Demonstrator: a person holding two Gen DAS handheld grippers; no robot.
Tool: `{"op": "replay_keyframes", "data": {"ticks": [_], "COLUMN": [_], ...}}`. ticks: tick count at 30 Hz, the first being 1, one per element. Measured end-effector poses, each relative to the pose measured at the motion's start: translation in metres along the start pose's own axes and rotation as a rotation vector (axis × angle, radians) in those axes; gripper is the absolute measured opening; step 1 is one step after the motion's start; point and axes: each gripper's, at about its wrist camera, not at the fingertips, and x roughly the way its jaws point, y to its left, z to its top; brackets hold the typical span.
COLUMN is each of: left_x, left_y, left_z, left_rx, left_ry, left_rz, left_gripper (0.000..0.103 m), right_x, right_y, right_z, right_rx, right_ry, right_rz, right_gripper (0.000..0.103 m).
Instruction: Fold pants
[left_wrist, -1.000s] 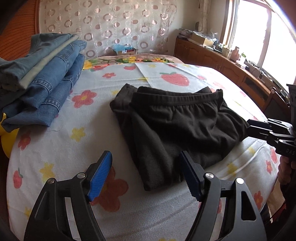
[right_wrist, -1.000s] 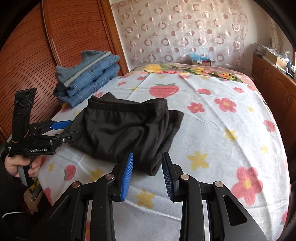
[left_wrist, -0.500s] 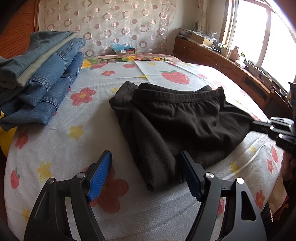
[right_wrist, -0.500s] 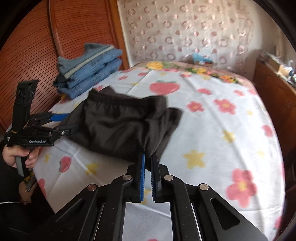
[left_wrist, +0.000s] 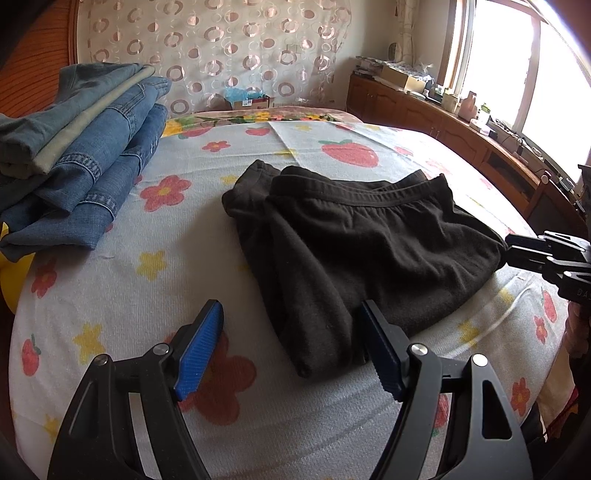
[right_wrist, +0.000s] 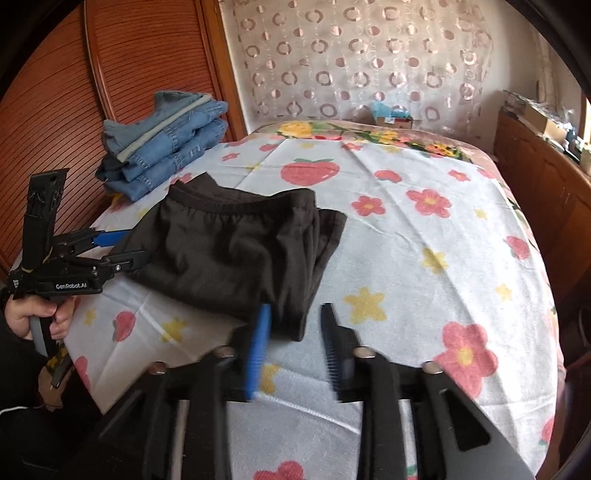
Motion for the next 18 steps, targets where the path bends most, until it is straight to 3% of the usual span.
{"op": "replay_keyframes", "data": {"ticks": [5, 18], "left_x": [0.000, -0.006], "left_y": [0.000, 0.003], "left_z": [0.000, 0.007], "left_rx": [0.000, 0.007], "left_ry": [0.000, -0.015], "left_rz": [0.000, 0.018], "left_gripper": [0.076, 0.076], "right_x": [0.006, 0.028], "right_y": [0.001, 0.012], "right_z": [0.007, 0.044], "right_rx": [0.015, -0.042], "right_ry": [-0.004, -0.047], "right_rz": [-0.033, -0.008], "right_gripper": [0.041, 0.042]}}
